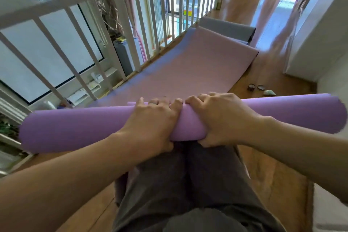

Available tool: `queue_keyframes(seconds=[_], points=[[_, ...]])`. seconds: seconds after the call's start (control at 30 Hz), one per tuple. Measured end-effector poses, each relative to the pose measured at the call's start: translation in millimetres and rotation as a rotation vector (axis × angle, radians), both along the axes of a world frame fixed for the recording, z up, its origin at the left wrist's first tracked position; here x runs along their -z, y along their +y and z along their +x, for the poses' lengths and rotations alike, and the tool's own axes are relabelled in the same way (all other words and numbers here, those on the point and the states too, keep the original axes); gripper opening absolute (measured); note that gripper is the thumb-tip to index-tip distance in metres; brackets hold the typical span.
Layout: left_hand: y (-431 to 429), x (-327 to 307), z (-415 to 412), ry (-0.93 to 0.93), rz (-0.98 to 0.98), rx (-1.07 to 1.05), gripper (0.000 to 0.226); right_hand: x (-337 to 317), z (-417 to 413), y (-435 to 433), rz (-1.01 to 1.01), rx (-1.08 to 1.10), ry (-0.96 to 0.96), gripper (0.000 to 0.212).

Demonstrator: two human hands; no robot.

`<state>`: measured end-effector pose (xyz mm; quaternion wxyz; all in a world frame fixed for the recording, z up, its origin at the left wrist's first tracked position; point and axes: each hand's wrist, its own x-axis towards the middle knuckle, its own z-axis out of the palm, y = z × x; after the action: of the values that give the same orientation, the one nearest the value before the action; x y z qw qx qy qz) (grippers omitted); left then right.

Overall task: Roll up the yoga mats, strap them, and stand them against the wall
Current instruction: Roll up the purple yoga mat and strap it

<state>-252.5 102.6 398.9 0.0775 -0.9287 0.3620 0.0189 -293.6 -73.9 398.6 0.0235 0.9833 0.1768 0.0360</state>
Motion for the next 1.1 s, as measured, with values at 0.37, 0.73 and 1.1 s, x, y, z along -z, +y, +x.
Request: queue_keyframes(seconds=[0.37,0.73,1.1], points=[[-1.4,59.8,-32.2,0.241,0.195,0.014,0.098,61.1,-34.7,13.8,0.038,0.081,0.295,0.08],[-7.2,68.9,-6.2,0.19,0.123,-0.048,0.103,54.3,47.0,-4.7,0.2,0.121,0.924,0.095],[-8.4,67.6,20.1,0.131,0.136,0.026,0.105,60.2,31.9,0.6,0.096,0.179,0.44,0.09]])
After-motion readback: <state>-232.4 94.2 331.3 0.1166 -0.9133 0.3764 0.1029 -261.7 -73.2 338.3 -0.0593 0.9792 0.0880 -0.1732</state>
